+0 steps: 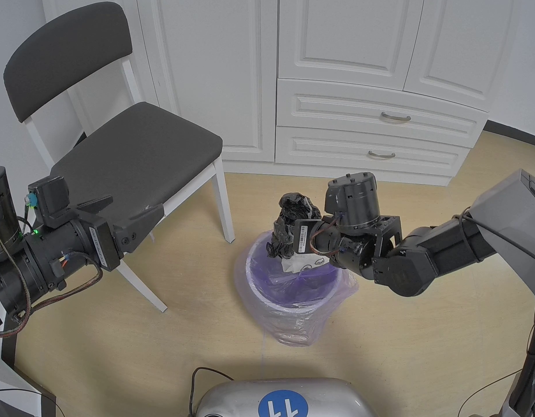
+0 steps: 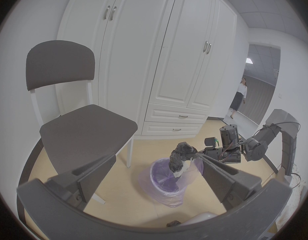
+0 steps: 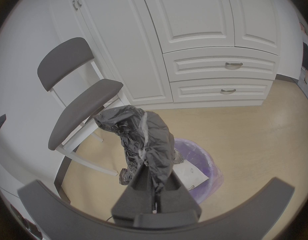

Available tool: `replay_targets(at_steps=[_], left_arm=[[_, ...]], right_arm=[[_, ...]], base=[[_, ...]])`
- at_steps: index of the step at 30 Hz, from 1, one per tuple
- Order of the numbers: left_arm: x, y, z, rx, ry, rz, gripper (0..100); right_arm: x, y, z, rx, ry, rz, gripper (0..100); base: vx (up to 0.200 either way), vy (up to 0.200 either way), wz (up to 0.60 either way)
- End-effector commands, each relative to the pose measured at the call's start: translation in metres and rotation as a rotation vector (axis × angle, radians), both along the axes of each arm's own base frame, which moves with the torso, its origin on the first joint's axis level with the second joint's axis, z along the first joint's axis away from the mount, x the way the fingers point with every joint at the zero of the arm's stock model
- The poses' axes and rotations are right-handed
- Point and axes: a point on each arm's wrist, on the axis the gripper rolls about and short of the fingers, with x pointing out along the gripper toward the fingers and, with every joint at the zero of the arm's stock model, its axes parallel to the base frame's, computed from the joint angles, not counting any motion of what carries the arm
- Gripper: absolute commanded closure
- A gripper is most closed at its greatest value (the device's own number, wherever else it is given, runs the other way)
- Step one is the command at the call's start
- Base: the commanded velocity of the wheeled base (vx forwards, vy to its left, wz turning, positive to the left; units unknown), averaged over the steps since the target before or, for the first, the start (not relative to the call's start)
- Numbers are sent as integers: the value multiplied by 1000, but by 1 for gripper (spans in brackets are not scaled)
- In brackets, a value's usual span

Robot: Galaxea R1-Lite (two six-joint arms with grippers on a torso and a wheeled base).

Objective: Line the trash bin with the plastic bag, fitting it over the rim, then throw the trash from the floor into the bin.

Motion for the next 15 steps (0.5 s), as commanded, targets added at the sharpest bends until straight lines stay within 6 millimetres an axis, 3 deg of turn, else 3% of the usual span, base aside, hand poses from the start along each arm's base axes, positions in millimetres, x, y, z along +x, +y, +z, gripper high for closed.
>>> replay_targets(at_steps=[1, 15], left_arm=[[4, 4, -1, 4, 6, 25, 0], [10, 6, -2, -1, -4, 47, 0]], right_arm=[[18, 9, -10, -27, 34, -7, 100], [42, 15, -51, -49, 87, -35, 100]], base=[[0, 0, 0], [0, 0, 0]])
